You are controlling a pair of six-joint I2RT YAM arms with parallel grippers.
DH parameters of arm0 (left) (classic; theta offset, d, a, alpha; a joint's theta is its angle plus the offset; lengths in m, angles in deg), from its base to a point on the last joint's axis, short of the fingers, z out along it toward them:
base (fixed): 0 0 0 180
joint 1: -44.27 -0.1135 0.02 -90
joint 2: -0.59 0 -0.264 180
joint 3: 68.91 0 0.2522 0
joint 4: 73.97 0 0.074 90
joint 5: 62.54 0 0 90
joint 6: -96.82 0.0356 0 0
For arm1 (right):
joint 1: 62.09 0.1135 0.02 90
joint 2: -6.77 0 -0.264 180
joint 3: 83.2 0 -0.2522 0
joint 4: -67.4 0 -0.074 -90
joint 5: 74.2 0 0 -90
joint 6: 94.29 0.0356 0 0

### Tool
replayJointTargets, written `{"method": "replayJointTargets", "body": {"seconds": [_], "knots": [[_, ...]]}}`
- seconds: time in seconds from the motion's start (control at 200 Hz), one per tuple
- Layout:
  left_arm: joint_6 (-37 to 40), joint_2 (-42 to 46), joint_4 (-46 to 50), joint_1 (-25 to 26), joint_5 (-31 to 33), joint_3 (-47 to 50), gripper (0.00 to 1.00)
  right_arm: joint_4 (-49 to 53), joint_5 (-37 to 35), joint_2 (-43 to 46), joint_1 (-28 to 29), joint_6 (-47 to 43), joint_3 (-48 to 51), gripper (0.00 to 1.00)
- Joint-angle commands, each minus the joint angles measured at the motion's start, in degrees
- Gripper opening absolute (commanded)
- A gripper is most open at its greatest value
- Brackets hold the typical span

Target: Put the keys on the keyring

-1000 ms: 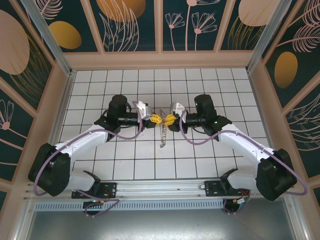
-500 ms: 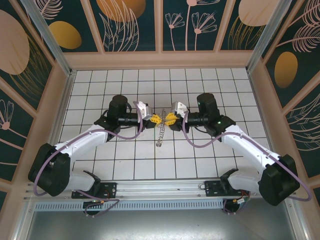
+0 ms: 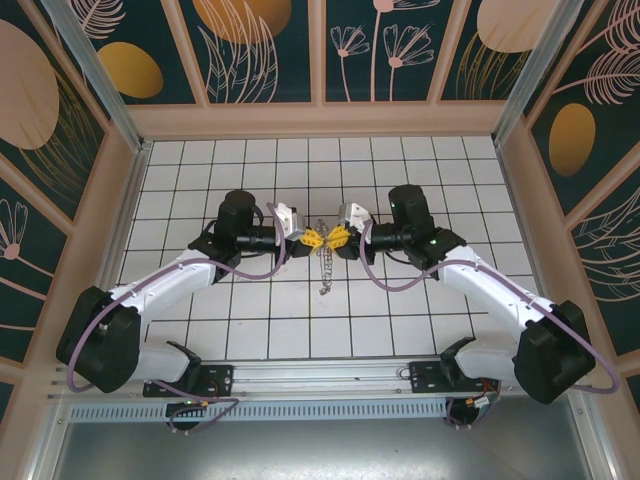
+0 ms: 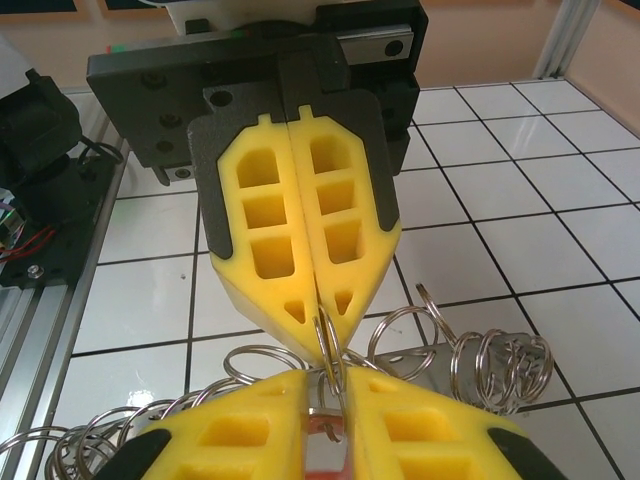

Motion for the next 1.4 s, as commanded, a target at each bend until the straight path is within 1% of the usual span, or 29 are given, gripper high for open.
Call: {"method": "replayJointTargets", "body": {"seconds": [0.0,0.055,0.225,0.33,0.38,0.44,0.465,0.536,0.616,0.666,0.731,0.801,0.886,1.021,1.191,1.301,1.396], "knots": [[0.93,1.00,-0.60,0.13,-2.20,-1.20,0.00,-2.26,0.52,-1.00,0.38,-0.37,-1.23,0.17],[0.86,0.92,-0.65,0.23,-2.34,-1.26,0.00,-2.39,0.87,-1.41,0.50,-0.25,-1.36,0.14],[0.76,1.04,-0.61,0.16,-2.43,-1.37,0.00,-2.56,0.97,-2.31,0.52,-0.02,-1.78,0.14],[0.84,1.08,-0.56,0.14,-2.34,-1.37,0.00,-2.79,0.62,-2.27,0.52,0.21,-1.71,0.08],[0.76,1.09,-0.55,0.25,-2.26,-1.28,0.00,-3.11,0.43,-2.17,0.44,0.66,-1.76,0.04],[0.81,1.00,-0.35,0.17,-1.99,-1.28,0.00,-3.09,0.61,-2.08,0.49,0.89,-1.90,0.02],[0.91,1.00,-0.22,0.15,-1.84,-1.28,0.00,-3.20,0.79,-2.04,0.43,1.16,-2.09,0.00],[1.83,0.94,1.10,0.19,-1.23,-1.58,0.00,-2.90,1.18,-1.99,0.51,1.44,-2.49,0.00],[4.23,0.51,4.93,0.21,-0.26,-2.86,0.00,-2.21,0.46,-2.28,0.48,2.41,-3.31,0.00],[6.09,0.24,7.89,0.19,0.48,-3.83,0.06,-0.97,-0.76,-2.62,0.52,3.13,-4.39,0.00],[9.08,-0.46,12.38,0.17,1.39,-5.38,0.08,2.09,-3.16,-3.44,0.78,3.41,-6.38,0.00],[11.73,-1.41,16.88,0.19,2.77,-7.06,0.12,4.75,-6.20,-4.39,1.11,3.72,-8.18,0.00],[14.24,-2.49,20.90,0.20,4.06,-8.94,0.14,7.92,-8.47,-5.27,1.93,2.19,-9.61,0.00],[15.25,-3.05,22.74,0.20,4.91,-10.49,0.17,10.96,-10.33,-6.38,2.89,1.01,-11.56,0.00],[16.13,-3.15,25.00,0.24,6.40,-10.59,0.18,12.76,-11.40,-7.26,3.52,0.95,-12.83,0.00],[16.40,-3.04,25.44,0.20,6.41,-12.14,0.21,14.93,-12.19,-8.42,3.91,1.05,-14.39,0.00],[16.40,-3.12,25.35,0.21,5.94,-12.28,0.21,16.24,-12.87,-9.23,4.28,0.89,-15.36,0.00]]}}
